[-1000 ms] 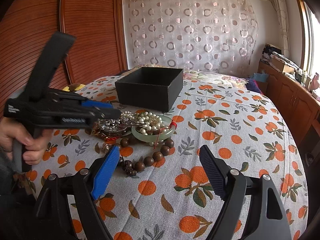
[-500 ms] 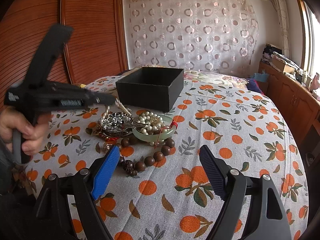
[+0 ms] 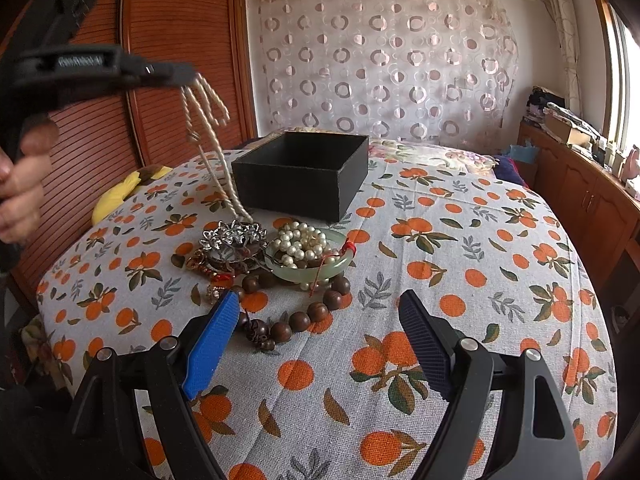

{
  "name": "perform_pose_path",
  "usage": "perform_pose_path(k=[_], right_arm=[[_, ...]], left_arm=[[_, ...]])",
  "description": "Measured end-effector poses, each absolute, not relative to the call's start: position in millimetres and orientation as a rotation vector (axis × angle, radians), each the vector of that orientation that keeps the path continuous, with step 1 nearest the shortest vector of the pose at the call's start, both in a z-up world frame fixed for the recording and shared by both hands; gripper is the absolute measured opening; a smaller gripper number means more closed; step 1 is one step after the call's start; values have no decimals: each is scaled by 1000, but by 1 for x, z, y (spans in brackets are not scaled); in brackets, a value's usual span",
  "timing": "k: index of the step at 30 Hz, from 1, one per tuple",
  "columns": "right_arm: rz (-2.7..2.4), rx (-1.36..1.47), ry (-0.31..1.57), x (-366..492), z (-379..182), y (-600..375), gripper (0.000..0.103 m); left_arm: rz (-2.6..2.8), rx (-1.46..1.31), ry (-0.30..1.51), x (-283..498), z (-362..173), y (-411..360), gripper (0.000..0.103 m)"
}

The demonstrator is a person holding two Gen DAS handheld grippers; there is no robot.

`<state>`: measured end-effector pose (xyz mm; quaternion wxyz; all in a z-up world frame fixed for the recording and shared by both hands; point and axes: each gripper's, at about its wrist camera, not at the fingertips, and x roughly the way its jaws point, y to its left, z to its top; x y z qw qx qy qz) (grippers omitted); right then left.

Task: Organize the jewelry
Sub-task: 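Lift the pearl necklace out of the pile with the left tool, then grasp the silver hair comb with the right tool while the left tool holds the pearls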

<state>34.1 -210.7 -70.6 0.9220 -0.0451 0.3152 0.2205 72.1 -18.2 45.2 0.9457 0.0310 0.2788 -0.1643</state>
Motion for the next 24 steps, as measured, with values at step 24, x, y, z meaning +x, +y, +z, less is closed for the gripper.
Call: perform_pose_path(k=[24], right_arm=[[746,-228,819,102,-78,-99,78]], left_arm=[[-223,6,520,48,54,41,4]])
